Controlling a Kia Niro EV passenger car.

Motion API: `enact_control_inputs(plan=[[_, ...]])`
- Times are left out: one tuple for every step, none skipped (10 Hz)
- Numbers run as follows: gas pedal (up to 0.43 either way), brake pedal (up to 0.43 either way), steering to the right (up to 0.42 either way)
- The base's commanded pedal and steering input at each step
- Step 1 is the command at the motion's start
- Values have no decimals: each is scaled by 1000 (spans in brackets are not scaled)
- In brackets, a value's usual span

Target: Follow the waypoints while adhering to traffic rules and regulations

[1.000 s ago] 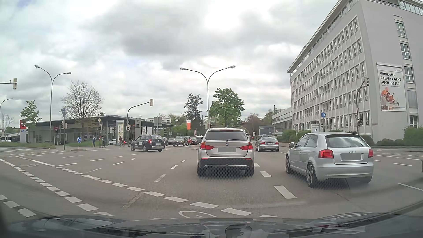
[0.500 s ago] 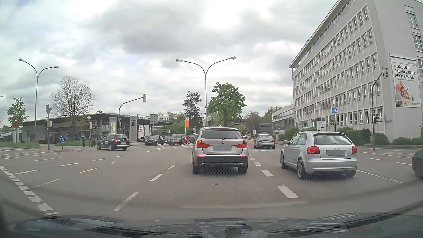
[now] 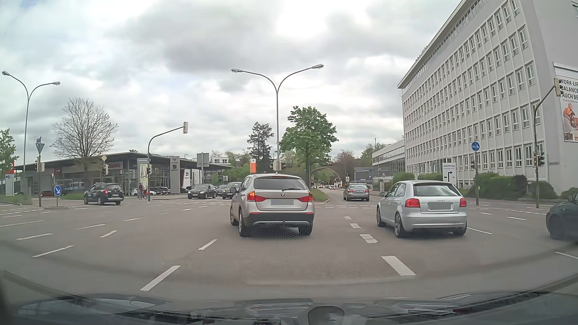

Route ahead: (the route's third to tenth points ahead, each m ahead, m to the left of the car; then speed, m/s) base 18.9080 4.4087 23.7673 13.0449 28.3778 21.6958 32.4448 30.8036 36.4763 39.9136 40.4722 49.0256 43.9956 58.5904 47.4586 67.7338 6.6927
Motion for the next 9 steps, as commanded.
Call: enact_control_inputs(plan=[[79,0,3],[67,0,-3],[67,0,-10],[67,0,-17],[67,0,-27],[67,0,-42],[67,0,-66],[67,0,-89],[67,0,-111]])
